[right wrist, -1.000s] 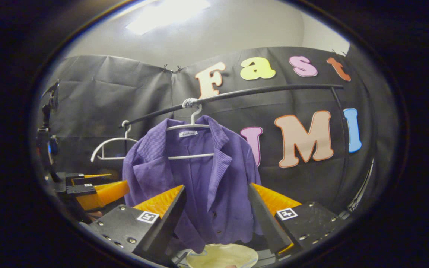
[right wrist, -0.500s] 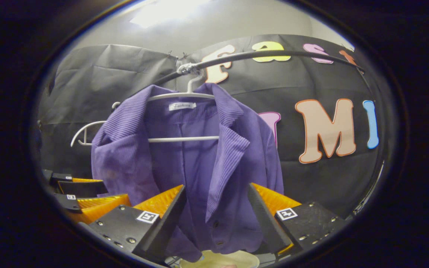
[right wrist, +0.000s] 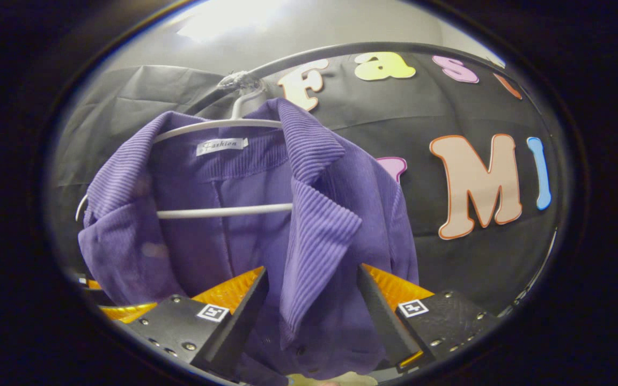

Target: Grasp the clothes on the hanger with both hands and then place them into the laundry hamper below.

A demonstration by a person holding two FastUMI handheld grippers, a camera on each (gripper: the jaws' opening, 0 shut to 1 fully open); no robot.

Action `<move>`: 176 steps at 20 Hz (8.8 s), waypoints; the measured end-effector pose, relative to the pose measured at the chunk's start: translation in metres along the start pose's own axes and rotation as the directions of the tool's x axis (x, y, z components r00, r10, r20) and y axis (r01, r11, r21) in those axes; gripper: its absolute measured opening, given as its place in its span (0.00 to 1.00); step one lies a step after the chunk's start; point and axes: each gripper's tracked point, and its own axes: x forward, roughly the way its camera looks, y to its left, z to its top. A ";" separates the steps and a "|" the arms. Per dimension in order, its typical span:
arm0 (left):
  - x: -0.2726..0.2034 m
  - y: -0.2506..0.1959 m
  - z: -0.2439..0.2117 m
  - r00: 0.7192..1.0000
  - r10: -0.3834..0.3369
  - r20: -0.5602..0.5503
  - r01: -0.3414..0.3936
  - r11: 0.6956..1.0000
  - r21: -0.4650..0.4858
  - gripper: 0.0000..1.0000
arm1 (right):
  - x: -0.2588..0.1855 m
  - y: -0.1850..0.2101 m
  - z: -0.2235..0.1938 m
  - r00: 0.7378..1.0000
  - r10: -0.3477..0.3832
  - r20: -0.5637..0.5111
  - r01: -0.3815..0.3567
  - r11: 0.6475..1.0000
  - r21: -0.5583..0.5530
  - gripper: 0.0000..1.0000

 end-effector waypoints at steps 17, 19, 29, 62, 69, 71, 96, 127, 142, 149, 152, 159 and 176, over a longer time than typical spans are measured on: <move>-0.038 0.034 0.026 0.967 -0.253 -0.011 0.253 0.967 -0.041 0.00 | -0.035 -0.019 0.023 1.000 -0.007 0.025 0.006 1.000 0.004 0.00; -0.051 0.037 0.031 0.960 -0.282 -0.004 0.281 0.958 -0.058 0.00 | -0.044 -0.027 0.029 0.999 -0.026 0.023 0.027 0.999 -0.027 0.00; -0.079 0.085 0.094 0.960 -0.251 0.127 0.259 0.964 -0.052 0.00 | -0.070 -0.038 0.062 0.987 -0.142 0.078 0.156 0.964 -0.218 0.00; 0.045 0.198 0.193 0.935 0.148 0.324 -0.199 0.971 0.131 0.00 | 0.070 -0.147 0.114 0.917 -0.329 0.225 0.384 0.882 -0.274 0.00; 0.070 0.208 0.150 0.961 0.130 0.243 -0.155 0.984 0.088 0.00 | 0.099 -0.153 0.061 0.948 -0.299 0.109 0.315 0.933 -0.177 0.00; 0.075 0.207 0.136 0.966 0.122 0.227 -0.143 0.987 0.077 0.00 | 0.108 -0.155 0.051 0.951 -0.294 0.100 0.306 0.940 -0.148 0.00; 0.025 0.189 -0.026 0.999 0.002 -0.033 -0.005 0.996 -0.090 0.00 | -0.012 -0.123 -0.076 0.963 -0.256 -0.080 0.260 0.965 0.040 0.07; -0.074 -0.058 0.045 0.895 -0.429 0.123 0.439 0.895 -0.073 0.00 | -0.220 -0.015 0.021 0.949 -0.314 0.033 0.312 0.949 0.055 0.07; 0.005 -0.082 -0.090 0.916 -0.401 -0.014 0.401 0.916 -0.027 0.01 | -0.178 -0.062 -0.077 0.917 -0.399 -0.017 0.400 0.915 0.049 0.07; 0.044 -0.053 -0.181 0.941 -0.316 -0.123 0.311 0.949 -0.055 0.01 | -0.124 -0.069 -0.182 0.917 -0.364 -0.166 0.379 0.922 0.072 0.07; 0.056 -0.042 -0.223 0.934 -0.298 -0.195 0.286 0.954 -0.087 0.01 | -0.109 -0.072 -0.225 0.909 -0.354 -0.221 0.375 0.925 0.059 0.07; 0.081 -0.023 -0.323 0.917 -0.237 -0.320 0.230 0.971 -0.061 0.02 | -0.105 -0.097 -0.324 0.852 -0.423 -0.307 0.414 0.905 -0.098 0.07; 0.055 -0.022 -0.513 0.651 -0.161 -0.742 0.197 0.980 -0.039 1.00 | -0.143 -0.124 -0.482 0.621 -0.423 -0.660 0.483 0.869 -0.103 1.00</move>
